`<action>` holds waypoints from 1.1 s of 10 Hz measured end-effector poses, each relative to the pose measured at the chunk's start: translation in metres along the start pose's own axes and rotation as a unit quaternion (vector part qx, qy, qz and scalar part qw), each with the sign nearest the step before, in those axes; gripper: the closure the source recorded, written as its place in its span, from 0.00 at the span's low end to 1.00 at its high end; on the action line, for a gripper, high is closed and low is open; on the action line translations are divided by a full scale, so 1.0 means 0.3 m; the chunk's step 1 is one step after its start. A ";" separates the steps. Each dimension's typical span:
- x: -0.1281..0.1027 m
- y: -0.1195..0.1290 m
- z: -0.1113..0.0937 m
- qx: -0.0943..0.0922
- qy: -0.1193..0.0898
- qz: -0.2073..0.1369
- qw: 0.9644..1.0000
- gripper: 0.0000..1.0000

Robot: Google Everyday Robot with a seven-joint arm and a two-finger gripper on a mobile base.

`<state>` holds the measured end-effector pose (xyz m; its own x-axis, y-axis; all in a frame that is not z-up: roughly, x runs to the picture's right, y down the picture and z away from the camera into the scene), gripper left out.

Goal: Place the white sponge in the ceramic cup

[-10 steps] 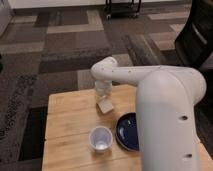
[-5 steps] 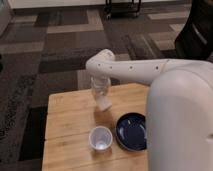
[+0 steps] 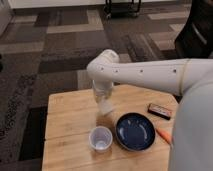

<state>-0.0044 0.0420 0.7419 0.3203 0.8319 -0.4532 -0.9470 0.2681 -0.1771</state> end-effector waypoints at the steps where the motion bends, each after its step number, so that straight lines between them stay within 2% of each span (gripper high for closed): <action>1: -0.001 0.008 0.000 -0.001 0.000 -0.002 1.000 1.00; 5: 0.000 0.003 0.000 0.000 0.000 -0.001 1.000 1.00; 7: 0.005 0.021 -0.011 0.001 -0.002 -0.012 1.000 1.00; 8: 0.033 0.078 -0.049 0.000 -0.010 -0.038 0.999 1.00; 11: 0.136 0.137 -0.139 -0.001 -0.026 -0.061 0.998 1.00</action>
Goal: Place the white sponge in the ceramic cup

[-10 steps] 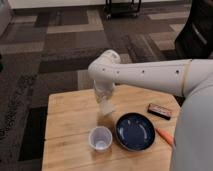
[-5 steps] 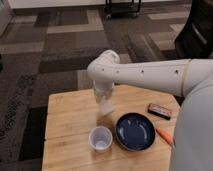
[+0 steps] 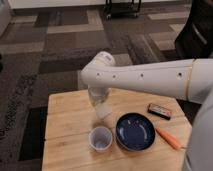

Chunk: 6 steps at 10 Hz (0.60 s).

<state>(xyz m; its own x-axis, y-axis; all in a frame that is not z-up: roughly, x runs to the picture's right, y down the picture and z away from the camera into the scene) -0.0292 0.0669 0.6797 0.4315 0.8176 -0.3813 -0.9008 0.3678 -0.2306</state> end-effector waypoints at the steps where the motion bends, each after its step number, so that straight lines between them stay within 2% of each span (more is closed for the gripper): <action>1: 0.033 0.017 -0.037 0.001 -0.008 -0.002 1.000 1.00; 2: 0.068 0.031 -0.083 0.007 -0.018 -0.006 1.000 1.00; 4: 0.109 0.060 -0.133 0.009 -0.029 -0.014 0.999 1.00; 6: 0.159 0.118 -0.142 0.000 -0.025 -0.028 0.999 1.00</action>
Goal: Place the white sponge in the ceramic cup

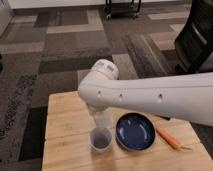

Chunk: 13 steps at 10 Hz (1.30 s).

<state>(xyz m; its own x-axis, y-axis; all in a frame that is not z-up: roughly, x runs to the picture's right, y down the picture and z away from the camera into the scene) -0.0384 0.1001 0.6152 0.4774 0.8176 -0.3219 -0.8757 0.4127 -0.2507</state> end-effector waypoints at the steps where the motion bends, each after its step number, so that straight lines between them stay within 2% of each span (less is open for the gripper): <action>1: 0.019 0.023 0.004 -0.005 0.001 -0.009 1.000 1.00; 2: 0.041 0.063 0.013 -0.017 -0.001 -0.027 0.999 1.00; 3: 0.047 0.075 0.017 -0.021 -0.001 -0.033 0.999 1.00; 5: 0.067 0.128 0.040 -0.042 -0.005 -0.058 0.997 1.00; 6: 0.070 0.138 0.046 -0.047 -0.008 -0.065 0.997 1.00; 10: 0.082 0.117 0.069 -0.064 -0.021 -0.072 0.995 1.00; 13: 0.095 0.068 0.099 -0.074 -0.025 -0.064 0.995 1.00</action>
